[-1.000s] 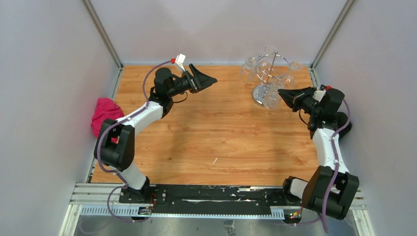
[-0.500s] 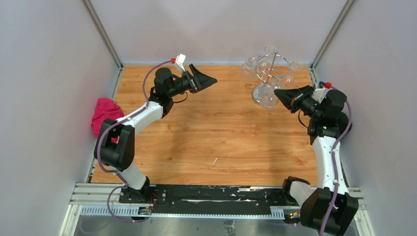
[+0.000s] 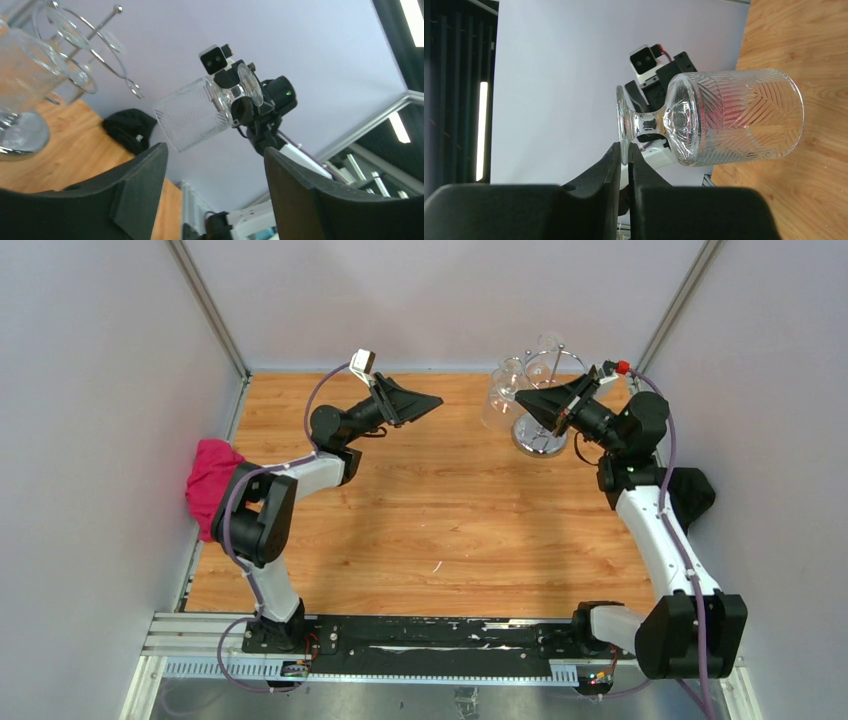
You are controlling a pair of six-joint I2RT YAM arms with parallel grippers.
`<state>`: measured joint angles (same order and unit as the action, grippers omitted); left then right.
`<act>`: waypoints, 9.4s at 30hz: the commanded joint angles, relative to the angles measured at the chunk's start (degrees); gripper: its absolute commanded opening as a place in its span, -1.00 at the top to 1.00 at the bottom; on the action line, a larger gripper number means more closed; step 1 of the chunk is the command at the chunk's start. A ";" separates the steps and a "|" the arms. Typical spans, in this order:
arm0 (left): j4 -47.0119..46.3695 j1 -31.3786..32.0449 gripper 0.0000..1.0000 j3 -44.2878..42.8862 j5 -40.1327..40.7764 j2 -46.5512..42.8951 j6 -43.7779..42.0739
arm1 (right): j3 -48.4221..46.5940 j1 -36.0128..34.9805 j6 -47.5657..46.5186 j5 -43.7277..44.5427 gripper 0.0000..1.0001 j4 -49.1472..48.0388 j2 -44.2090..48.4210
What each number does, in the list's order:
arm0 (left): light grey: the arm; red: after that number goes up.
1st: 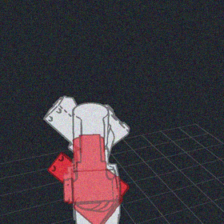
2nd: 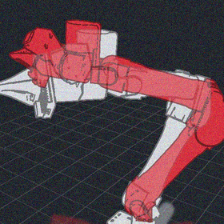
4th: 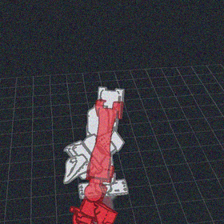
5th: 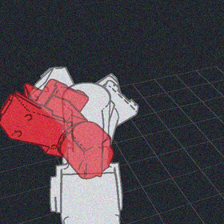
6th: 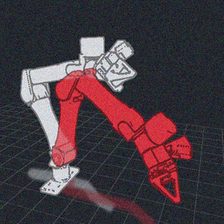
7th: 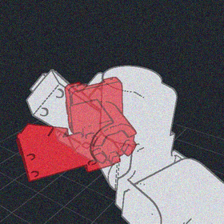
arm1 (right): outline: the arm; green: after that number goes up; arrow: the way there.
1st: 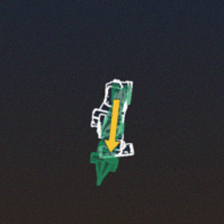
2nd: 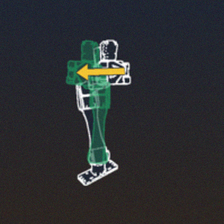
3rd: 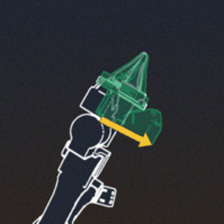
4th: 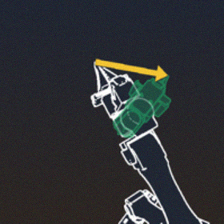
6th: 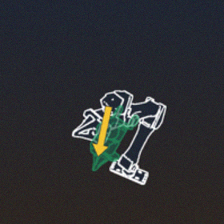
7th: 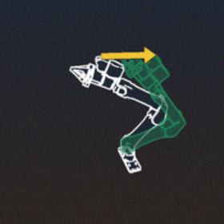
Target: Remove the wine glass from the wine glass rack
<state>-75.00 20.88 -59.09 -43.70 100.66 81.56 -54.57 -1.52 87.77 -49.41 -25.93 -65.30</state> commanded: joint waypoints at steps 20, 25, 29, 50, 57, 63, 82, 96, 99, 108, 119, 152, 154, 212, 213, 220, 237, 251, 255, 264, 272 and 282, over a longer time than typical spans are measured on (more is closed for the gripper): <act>-14.56 0.30 -0.51 -0.09 -2.57 4.34 6.75 | -8.20 -12.45 11.61 5.83 1.00 -29.99 -12.64; -14.56 0.30 -0.50 0.01 -2.71 4.84 6.78 | -7.85 -13.13 10.33 6.18 1.00 -28.85 -11.49; -14.56 0.30 -0.50 0.69 -2.80 4.57 6.56 | -8.77 -13.31 9.31 6.03 1.00 -27.04 -11.26; -14.56 2.03 -0.24 -4.68 -1.02 -3.14 10.56 | -0.61 -18.69 17.35 9.59 1.00 -46.23 -16.50; -14.47 2.06 0.20 -2.82 -1.05 -7.10 10.90 | 1.67 -19.57 19.23 9.69 1.00 -51.24 -19.35; -14.47 2.06 0.54 -2.27 -1.26 -7.54 11.41 | 1.28 -22.28 20.42 8.61 1.00 -53.33 -22.40; -13.27 1.72 1.00 2.58 5.11 -12.58 8.69 | 0.43 -23.62 20.70 7.56 0.62 -55.06 -22.27; -9.45 -1.10 1.00 5.84 7.36 -20.27 6.37 | 2.23 -22.65 19.02 8.24 -0.51 -53.52 -20.43; -4.40 -1.94 1.00 6.41 7.07 -22.70 3.05 | 3.66 -21.43 19.98 9.04 -0.52 -55.06 -19.82; 41.42 -4.67 1.00 0.40 11.10 -32.69 -23.25 | 2.80 -17.09 19.65 4.63 -0.52 -54.33 -16.57; 95.03 -4.80 1.00 -24.82 33.09 -30.27 -52.81 | -13.67 -14.56 -34.32 5.77 -0.61 21.94 1.67; 138.87 -6.67 1.00 -69.02 41.39 11.74 -74.00 | -23.17 -14.05 -55.97 18.32 -0.74 50.28 3.63; 139.59 -7.34 1.00 -68.96 41.10 12.45 -74.51 | -23.08 -13.96 -55.90 18.22 -0.74 50.28 3.37; 136.99 -18.69 1.00 -52.40 39.74 24.74 -76.47 | -20.32 -13.86 -54.54 16.15 -0.78 46.82 0.09; 137.05 -18.72 1.00 -52.20 39.70 24.68 -76.46 | -20.25 -13.86 -54.54 16.10 -0.78 46.77 0.02; 137.14 -18.72 0.82 -50.53 41.84 23.45 -76.08 | -19.98 -13.86 -54.46 15.88 -0.77 46.38 0.00; 137.38 -18.72 0.06 -50.53 44.52 15.02 -74.80 | -18.61 -13.82 -53.97 15.57 -0.77 45.88 0.52; 137.02 -18.37 0.08 -58.22 36.23 2.55 -71.04 | -17.71 -13.65 -54.69 17.09 -0.77 45.88 -0.01; 131.96 -16.39 0.04 -61.39 27.18 -3.91 -68.59 | -17.59 -12.97 -54.81 17.24 -0.77 45.80 -0.93; 60.59 -9.26 -0.29 -29.28 -2.81 -23.69 -32.91 | -18.33 -6.45 -53.35 16.45 -0.75 44.68 -2.21; 54.87 -0.01 -0.37 -23.93 -2.32 -24.73 -35.33 | -19.14 7.96 -51.47 11.49 -0.74 43.35 -3.15; 53.38 1.26 -0.43 -18.96 1.21 -21.75 -33.70 | -15.20 17.16 -45.90 6.05 -0.70 35.35 -7.22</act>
<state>-18.72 21.93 -78.76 -43.72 77.08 46.81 -71.61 14.04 38.76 -39.33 13.74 -70.15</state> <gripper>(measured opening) 0.712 0.857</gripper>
